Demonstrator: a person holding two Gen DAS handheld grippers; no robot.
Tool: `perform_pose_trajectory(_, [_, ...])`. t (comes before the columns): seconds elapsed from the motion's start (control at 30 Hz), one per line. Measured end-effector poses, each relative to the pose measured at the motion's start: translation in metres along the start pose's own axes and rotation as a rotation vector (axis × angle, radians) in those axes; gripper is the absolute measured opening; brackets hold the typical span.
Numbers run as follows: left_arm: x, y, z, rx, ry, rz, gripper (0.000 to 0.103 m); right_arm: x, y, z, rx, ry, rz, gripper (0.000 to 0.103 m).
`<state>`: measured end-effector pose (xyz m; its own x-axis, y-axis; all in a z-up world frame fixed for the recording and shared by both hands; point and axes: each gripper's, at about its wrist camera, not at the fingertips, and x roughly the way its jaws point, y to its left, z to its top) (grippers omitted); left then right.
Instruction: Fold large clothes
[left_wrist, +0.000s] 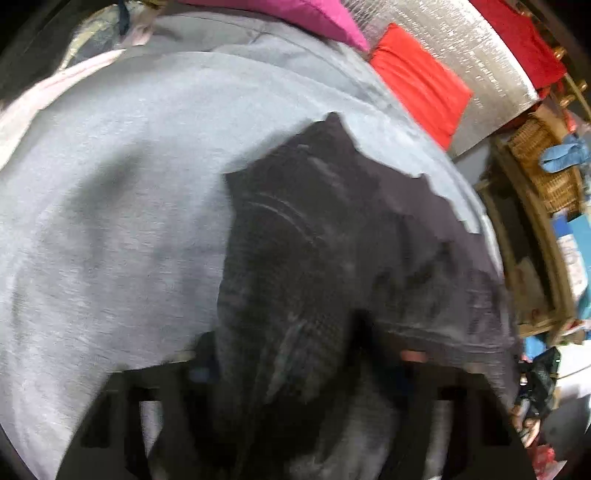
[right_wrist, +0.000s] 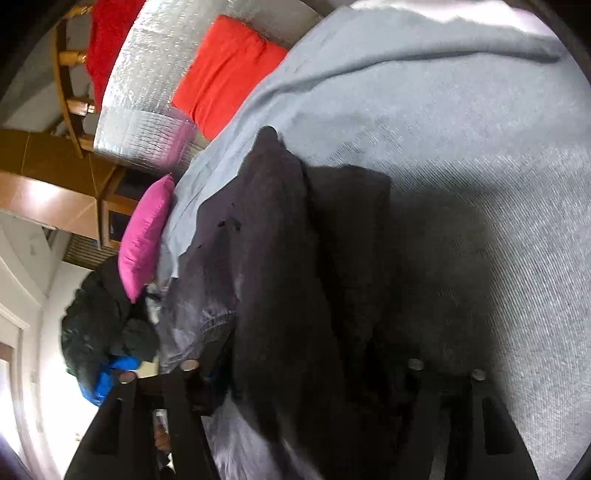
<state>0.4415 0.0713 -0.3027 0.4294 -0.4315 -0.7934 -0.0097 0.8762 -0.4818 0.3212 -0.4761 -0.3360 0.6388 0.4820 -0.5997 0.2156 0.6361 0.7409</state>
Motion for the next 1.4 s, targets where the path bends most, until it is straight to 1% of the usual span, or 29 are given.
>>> perform_pose_trajectory(0.07, [-0.01,-0.011,-0.002,0.044,-0.052,0.029,0.044,-0.013,0.016,-0.002,-0.047,-0.058,0.015,0.042])
perform_pose_trajectory(0.13, [-0.016,-0.014,-0.004,0.066,-0.08,0.039,0.043,-0.025,0.031,-0.005,-0.101,-0.117,0.03,0.041])
perform_pose_trajectory(0.17, [-0.016,-0.011,-0.005,0.062,-0.077,0.045,0.047,-0.028,0.035,-0.007,-0.127,-0.137,0.017,0.041])
perform_pose_trajectory(0.2, [-0.015,-0.004,-0.007,0.041,-0.063,0.06,0.053,-0.026,0.035,-0.007,-0.133,-0.137,-0.004,0.041])
perform_pose_trajectory(0.23, [-0.01,0.0,-0.007,0.015,-0.049,0.079,0.07,-0.02,0.031,-0.006,-0.125,-0.121,-0.049,0.041])
perform_pose_trajectory(0.27, [-0.008,0.008,-0.01,-0.022,-0.031,0.095,0.076,-0.007,0.02,-0.006,-0.097,-0.071,-0.126,0.047])
perform_pose_trajectory(0.3, [-0.01,0.011,-0.011,-0.034,-0.032,0.085,0.076,-0.002,0.013,-0.006,-0.07,-0.05,-0.148,0.059])
perform_pose_trajectory(0.33, [-0.016,0.011,-0.014,-0.04,-0.036,0.087,0.076,-0.002,0.005,-0.007,-0.025,-0.046,-0.142,0.064])
perform_pose_trajectory(0.37, [-0.021,0.009,-0.015,-0.038,-0.039,0.099,0.076,-0.008,0.005,-0.008,-0.008,-0.051,-0.126,0.064])
perform_pose_trajectory(0.4, [-0.033,0.008,-0.019,-0.027,-0.061,0.122,0.076,-0.018,0.006,-0.009,-0.002,-0.065,-0.119,0.064])
perform_pose_trajectory(0.47, [-0.06,0.003,-0.03,-0.019,-0.138,0.161,0.076,-0.046,0.012,-0.017,-0.017,-0.146,-0.114,0.066])
perform_pose_trajectory(0.53, [-0.088,-0.002,-0.043,0.002,-0.22,0.154,0.079,-0.077,0.019,-0.029,-0.054,-0.244,-0.119,0.07])
perform_pose_trajectory(0.57, [-0.103,-0.005,-0.053,0.017,-0.271,0.153,0.084,-0.088,0.022,-0.035,-0.065,-0.283,-0.113,0.075])
perform_pose_trajectory(0.6, [-0.114,-0.009,-0.063,0.026,-0.313,0.161,0.086,-0.101,0.026,-0.043,-0.071,-0.323,-0.092,0.08])
perform_pose_trajectory(0.63, [-0.124,-0.012,-0.077,0.033,-0.353,0.168,0.09,-0.111,0.029,-0.054,-0.073,-0.348,-0.06,0.083])
perform_pose_trajectory(0.67, [-0.131,-0.014,-0.094,0.038,-0.377,0.161,0.092,-0.118,0.031,-0.065,-0.072,-0.359,-0.017,0.085])
perform_pose_trajectory(0.73, [-0.132,-0.019,-0.115,0.036,-0.368,0.127,0.092,-0.121,0.031,-0.089,-0.048,-0.332,0.07,0.086])
perform_pose_trajectory(0.77, [-0.126,-0.024,-0.119,0.026,-0.349,0.102,0.092,-0.116,0.031,-0.103,-0.023,-0.297,0.122,0.087])
perform_pose_trajectory(0.83, [-0.115,-0.023,-0.131,-0.024,-0.281,0.016,0.092,-0.102,0.033,-0.125,0.011,-0.231,0.179,0.087])
perform_pose_trajectory(0.9, [-0.101,-0.018,-0.136,-0.109,-0.222,-0.058,0.092,-0.085,0.031,-0.141,0.043,-0.168,0.19,0.087])
perform_pose_trajectory(0.93, [-0.093,-0.015,-0.137,-0.152,-0.202,-0.077,0.092,-0.074,0.029,-0.145,0.063,-0.141,0.19,0.087])
perform_pose_trajectory(1.0, [-0.079,-0.005,-0.138,-0.249,-0.172,-0.11,0.092,-0.061,0.018,-0.143,0.114,-0.121,0.166,0.087])
perform_pose_trajectory(1.07, [-0.068,0.001,-0.136,-0.302,-0.172,-0.1,0.092,-0.046,-0.001,-0.137,0.214,-0.093,0.181,0.087])
perform_pose_trajectory(1.1, [-0.064,0.004,-0.136,-0.328,-0.182,-0.089,0.092,-0.038,-0.011,-0.133,0.276,-0.09,0.198,0.087])
perform_pose_trajectory(1.17, [-0.059,0.007,-0.129,-0.358,-0.209,-0.091,0.092,-0.03,-0.021,-0.122,0.327,-0.131,0.23,0.087])
perform_pose_trajectory(1.23, [-0.057,0.011,-0.124,-0.403,-0.238,-0.091,0.092,-0.026,-0.02,-0.111,0.346,-0.187,0.237,0.087])
perform_pose_trajectory(1.27, [-0.055,0.014,-0.121,-0.434,-0.255,-0.099,0.092,-0.023,-0.02,-0.104,0.354,-0.194,0.238,0.088])
perform_pose_trajectory(1.33, [-0.047,0.015,-0.116,-0.454,-0.264,-0.096,0.092,-0.016,-0.016,-0.096,0.364,-0.198,0.221,0.089])
perform_pose_trajectory(1.4, [-0.046,0.013,-0.115,-0.456,-0.298,-0.086,0.092,-0.01,-0.01,-0.09,0.344,-0.233,0.197,0.089])
